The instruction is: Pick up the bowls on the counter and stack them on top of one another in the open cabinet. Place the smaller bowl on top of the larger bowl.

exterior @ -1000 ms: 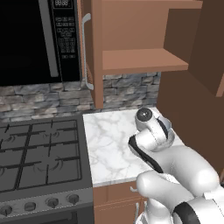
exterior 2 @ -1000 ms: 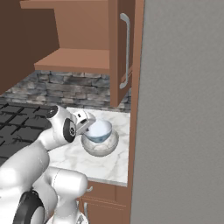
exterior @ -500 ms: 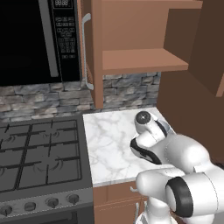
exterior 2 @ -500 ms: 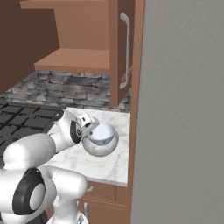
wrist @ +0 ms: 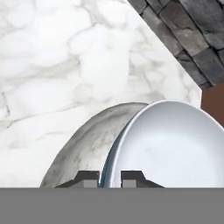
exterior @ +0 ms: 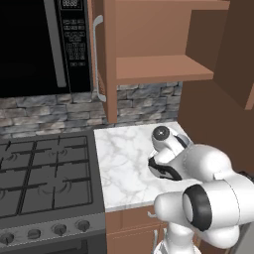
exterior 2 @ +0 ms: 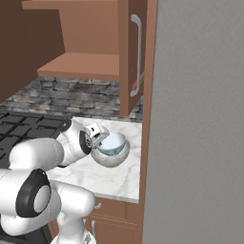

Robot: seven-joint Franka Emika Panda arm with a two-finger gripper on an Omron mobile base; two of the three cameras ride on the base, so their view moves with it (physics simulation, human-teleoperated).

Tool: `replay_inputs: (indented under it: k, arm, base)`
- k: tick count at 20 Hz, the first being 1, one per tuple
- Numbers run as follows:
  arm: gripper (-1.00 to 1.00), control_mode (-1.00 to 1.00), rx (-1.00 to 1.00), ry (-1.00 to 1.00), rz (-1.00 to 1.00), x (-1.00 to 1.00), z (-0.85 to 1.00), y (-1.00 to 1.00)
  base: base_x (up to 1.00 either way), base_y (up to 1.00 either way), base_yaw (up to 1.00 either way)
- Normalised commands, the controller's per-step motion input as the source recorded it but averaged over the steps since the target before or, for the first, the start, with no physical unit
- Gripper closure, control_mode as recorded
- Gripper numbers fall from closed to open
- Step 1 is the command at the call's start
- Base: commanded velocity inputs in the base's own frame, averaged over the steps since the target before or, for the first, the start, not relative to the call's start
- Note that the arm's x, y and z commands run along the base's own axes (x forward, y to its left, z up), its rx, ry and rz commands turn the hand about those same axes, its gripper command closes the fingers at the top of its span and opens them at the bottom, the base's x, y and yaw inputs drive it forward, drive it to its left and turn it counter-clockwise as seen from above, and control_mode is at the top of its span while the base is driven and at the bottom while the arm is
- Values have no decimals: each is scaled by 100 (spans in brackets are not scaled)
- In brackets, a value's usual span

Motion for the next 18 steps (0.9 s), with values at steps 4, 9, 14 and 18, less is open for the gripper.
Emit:
replay_inputs:
  k: [4,9,14,18]
  arm:
    - [-100,-100,2,0,0,0,-14,-1]
    - [-100,-100,0,0,0,0,2,0]
    - [-100,-100,0,-3,-2,0,46,0]
    - [-100,-100,0,-2,-4,0,72,4]
  base:
    - [0,0,0]
    - [0,0,0]
    - [0,0,0]
    - [0,0,0]
